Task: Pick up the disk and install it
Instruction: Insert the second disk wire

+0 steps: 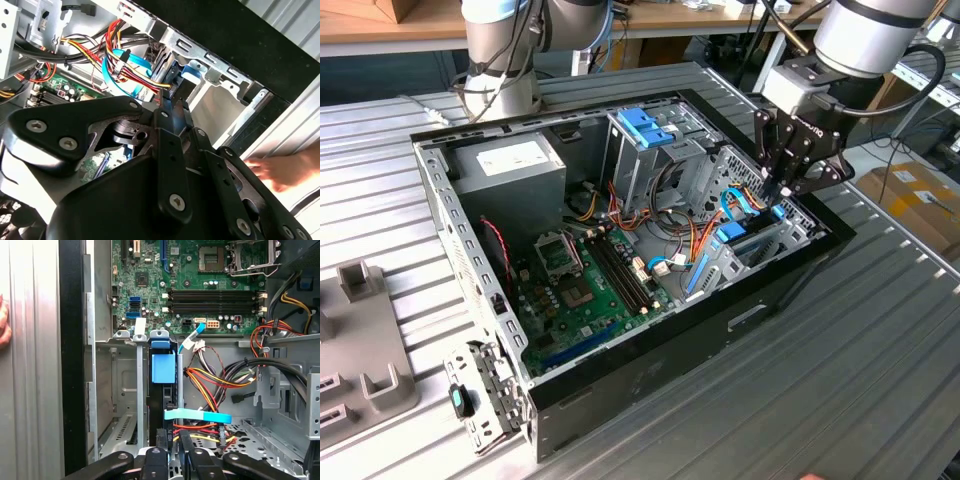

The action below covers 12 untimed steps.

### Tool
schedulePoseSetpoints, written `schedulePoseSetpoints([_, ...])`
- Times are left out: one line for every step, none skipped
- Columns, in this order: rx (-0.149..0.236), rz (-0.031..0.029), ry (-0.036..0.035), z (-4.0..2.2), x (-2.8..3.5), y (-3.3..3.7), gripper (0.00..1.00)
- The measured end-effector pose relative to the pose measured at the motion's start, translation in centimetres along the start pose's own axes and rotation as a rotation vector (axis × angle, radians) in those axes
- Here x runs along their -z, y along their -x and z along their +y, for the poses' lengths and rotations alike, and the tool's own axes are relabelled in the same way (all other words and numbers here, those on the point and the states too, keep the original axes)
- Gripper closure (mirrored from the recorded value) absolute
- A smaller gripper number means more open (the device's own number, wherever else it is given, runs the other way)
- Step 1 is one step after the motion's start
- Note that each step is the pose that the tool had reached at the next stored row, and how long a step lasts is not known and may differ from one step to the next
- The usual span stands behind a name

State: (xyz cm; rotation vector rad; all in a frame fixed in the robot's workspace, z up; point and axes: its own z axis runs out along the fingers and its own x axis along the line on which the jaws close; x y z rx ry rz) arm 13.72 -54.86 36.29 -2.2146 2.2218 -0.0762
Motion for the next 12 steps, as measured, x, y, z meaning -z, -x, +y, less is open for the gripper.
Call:
schedulePoseSetpoints([0.0,0.0003,-0.0001,0.02,0.02,0.0,0.76])
schedulePoseSetpoints([0.0,0.0005,0.0,0.12,0.03,0.0,0.76])
schedulePoseSetpoints([0.0,0.0004,0.0,0.27,0.04,0.0,0.76])
schedulePoseSetpoints([0.0,0.0003,-0.0001,0.46,0.03,0.0,0.76])
schedulePoseSetpoints([0.0,0.0003,-0.0001,0.67,0.04,0.0,0.76])
schedulePoseSetpoints([0.0,0.0003,-0.0001,0.74,0.04,-0.01,0.76])
schedulePoseSetpoints([0.0,0.0003,-0.0001,0.74,0.04,-0.01,0.76])
schedulePoseSetpoints([0.0,0.0003,-0.0001,0.74,0.04,-0.01,0.76])
schedulePoseSetpoints([0.0,0.0003,-0.0001,0.77,0.04,0.0,0.76])
schedulePoseSetpoints([0.0,0.0003,-0.0001,0.79,0.04,0.0,0.76])
schedulePoseSetpoints([0.0,0.0003,-0.0002,0.79,0.04,0.0,0.76])
schedulePoseSetpoints([0.0,0.0003,-0.0001,0.8,0.04,-0.01,0.76])
